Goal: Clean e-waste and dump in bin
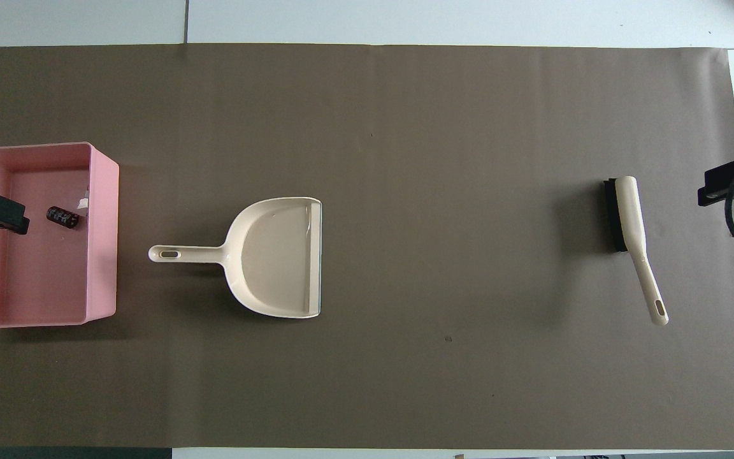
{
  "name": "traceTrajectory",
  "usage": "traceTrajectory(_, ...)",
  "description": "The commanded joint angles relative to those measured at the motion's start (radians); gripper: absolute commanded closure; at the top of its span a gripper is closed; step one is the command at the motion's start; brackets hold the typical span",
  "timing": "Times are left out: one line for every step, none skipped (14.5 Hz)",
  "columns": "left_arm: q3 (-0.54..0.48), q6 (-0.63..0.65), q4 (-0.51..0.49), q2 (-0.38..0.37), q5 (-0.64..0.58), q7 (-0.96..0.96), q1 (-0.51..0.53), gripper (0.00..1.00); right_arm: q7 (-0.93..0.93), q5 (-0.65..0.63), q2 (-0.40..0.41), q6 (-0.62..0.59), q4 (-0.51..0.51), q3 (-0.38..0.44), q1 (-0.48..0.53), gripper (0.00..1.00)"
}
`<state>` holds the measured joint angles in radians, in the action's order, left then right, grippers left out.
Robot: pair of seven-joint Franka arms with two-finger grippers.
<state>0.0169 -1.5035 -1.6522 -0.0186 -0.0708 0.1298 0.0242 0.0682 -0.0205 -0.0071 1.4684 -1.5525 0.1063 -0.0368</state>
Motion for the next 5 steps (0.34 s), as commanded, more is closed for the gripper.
traceTrajectory(0.005, -0.015, -0.017, -0.020, 0.017, -0.010, 0.005, 0.02, 0.004, 0.010, -0.027, 0.012, -0.032, 0.000, -0.002, 0.00)
traceTrajectory(0.005, -0.015, -0.018, -0.020, 0.017, -0.009, 0.005, 0.02, 0.004, 0.010, -0.027, 0.012, -0.032, 0.000, -0.002, 0.00)
traceTrajectory(0.005, -0.018, -0.018, -0.020, 0.017, -0.009, 0.005, 0.02, 0.004, 0.010, -0.027, 0.012, -0.031, 0.000, -0.002, 0.00)
traceTrajectory(0.003, -0.020, -0.017, -0.020, 0.017, -0.009, 0.006, 0.02, 0.004, 0.010, -0.027, 0.012, -0.031, 0.000, -0.002, 0.00)
traceTrajectory(0.003, -0.020, -0.017, -0.020, 0.017, -0.009, 0.007, 0.02, 0.004, 0.010, -0.027, 0.010, -0.032, 0.000, -0.002, 0.00)
